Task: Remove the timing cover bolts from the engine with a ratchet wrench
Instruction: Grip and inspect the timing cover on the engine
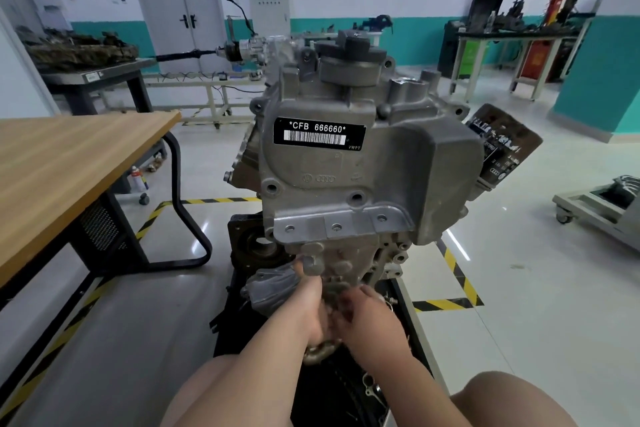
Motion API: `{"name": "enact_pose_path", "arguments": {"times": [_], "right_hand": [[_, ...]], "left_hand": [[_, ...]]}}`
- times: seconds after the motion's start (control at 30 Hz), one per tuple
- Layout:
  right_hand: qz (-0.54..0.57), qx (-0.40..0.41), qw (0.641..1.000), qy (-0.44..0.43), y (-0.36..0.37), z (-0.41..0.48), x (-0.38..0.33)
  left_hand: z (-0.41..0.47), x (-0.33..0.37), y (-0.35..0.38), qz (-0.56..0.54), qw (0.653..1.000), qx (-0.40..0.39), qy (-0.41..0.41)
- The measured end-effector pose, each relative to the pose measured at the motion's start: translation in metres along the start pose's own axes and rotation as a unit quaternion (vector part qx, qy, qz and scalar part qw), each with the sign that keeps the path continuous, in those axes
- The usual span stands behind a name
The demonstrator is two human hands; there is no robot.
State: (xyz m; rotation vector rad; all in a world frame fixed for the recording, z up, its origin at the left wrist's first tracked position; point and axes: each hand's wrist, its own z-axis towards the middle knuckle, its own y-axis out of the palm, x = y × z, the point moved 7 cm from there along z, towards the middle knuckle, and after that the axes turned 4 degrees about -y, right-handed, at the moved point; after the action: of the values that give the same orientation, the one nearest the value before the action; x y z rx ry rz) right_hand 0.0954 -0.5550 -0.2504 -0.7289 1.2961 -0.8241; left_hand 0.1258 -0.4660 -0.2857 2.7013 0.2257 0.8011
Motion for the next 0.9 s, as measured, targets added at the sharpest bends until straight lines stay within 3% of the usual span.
{"name": "enact_pose_path", "arguments": {"times": [0.23,0.43,0.53,0.7,0.9], "right_hand": [[-0.104,-0.030,0.994,-0.026,-0.005,0.010,-0.009],[-0.047,0.014,0.997,-0.064,-0.058,-0.016,-0.047],[0.017,0.075,0.989,-0.128,-0.109,-0.040,-0.089],[0.040,0.215,0.947,-0.235,-0.220,-0.052,-0.180],[-0.150,0.284,0.918,-0.233,-0.303,0.020,-0.231]], "left_hand": [[0.005,0.001,0.000,0.042,0.999,-0.021,0.009],[-0.002,0.007,0.006,-0.020,0.997,-0.058,0.044],[0.000,0.009,0.009,-0.049,0.993,-0.076,0.070],[0.003,0.005,-0.001,0.100,0.995,-0.021,0.018],[0.012,0.002,-0.005,0.097,0.995,-0.018,0.004]]}}
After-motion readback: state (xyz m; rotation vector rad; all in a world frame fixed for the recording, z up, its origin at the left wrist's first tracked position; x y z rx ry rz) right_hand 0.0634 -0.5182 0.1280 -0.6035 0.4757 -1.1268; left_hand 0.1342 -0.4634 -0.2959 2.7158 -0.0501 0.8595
